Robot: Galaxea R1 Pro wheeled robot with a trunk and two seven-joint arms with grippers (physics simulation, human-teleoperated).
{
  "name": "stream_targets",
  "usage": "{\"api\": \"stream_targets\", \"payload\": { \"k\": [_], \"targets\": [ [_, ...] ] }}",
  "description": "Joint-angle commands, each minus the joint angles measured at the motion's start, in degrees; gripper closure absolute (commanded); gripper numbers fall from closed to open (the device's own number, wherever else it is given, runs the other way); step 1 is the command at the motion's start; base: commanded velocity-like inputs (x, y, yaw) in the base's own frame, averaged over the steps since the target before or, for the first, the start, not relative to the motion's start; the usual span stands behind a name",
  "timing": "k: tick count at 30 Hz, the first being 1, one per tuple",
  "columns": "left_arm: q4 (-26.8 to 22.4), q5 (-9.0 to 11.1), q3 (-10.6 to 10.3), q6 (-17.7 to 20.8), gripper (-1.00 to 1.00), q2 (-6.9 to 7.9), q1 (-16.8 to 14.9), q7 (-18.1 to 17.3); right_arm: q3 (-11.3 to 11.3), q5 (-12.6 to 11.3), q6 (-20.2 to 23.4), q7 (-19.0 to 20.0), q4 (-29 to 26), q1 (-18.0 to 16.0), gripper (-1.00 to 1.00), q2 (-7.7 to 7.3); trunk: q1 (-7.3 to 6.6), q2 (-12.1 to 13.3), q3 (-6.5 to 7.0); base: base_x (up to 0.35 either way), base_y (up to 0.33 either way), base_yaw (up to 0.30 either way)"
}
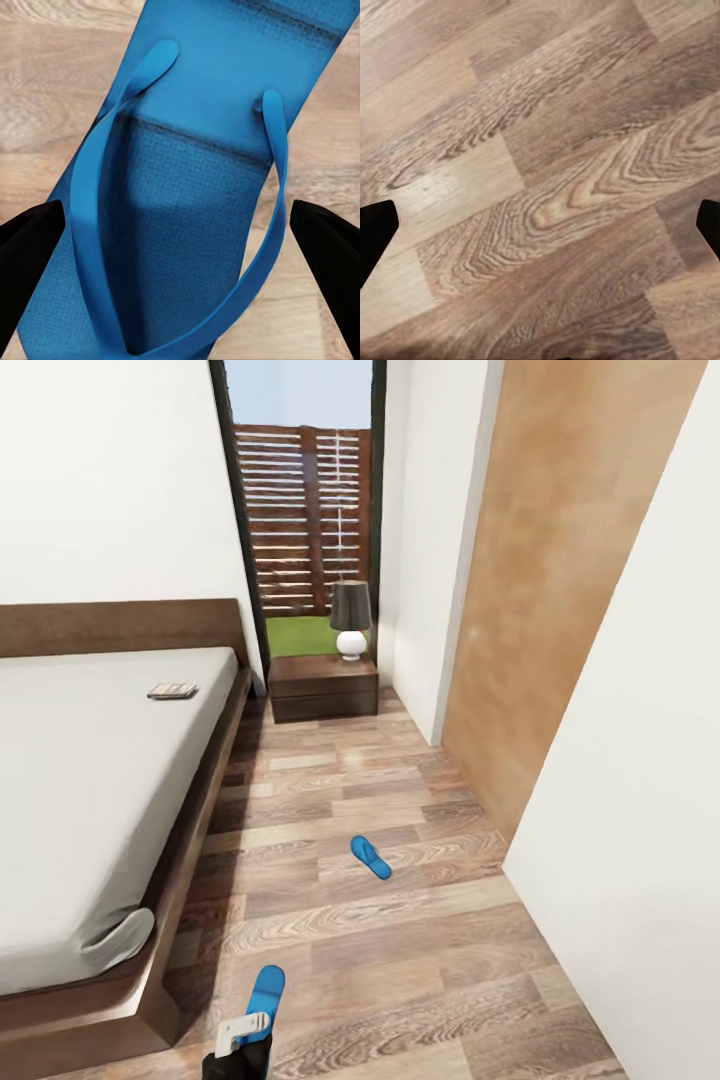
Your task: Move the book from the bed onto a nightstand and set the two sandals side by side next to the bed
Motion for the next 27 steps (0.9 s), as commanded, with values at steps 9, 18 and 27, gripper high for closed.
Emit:
{"api": "stream_targets", "payload": {
  "k": [9,18,27],
  "targets": [
    [0.1,0.6,-0.5,-0.2,1.00,0.02,0.0,-0.1,-0.1,-0.3,0.0,0.3,0.0,0.0,-1.00,0.01,0.02,0.0,-0.04,0.147,0.054,-0.010],
    [0.1,0.6,-0.5,-0.2,1.00,0.02,0.0,-0.1,-0.1,-0.5,0.0,0.3,0.0,0.0,-1.00,0.01,0.02,0.0,-0.04,0.008,0.002,-0.187],
    [0.1,0.6,-0.5,-0.2,1.00,0.02,0.0,-0.1,-0.1,-0.5,0.0,0.3,0.0,0.0,-1.00,0.01,0.02,0.0,-0.04,0.001,0.000,-0.127]
  ]
}}
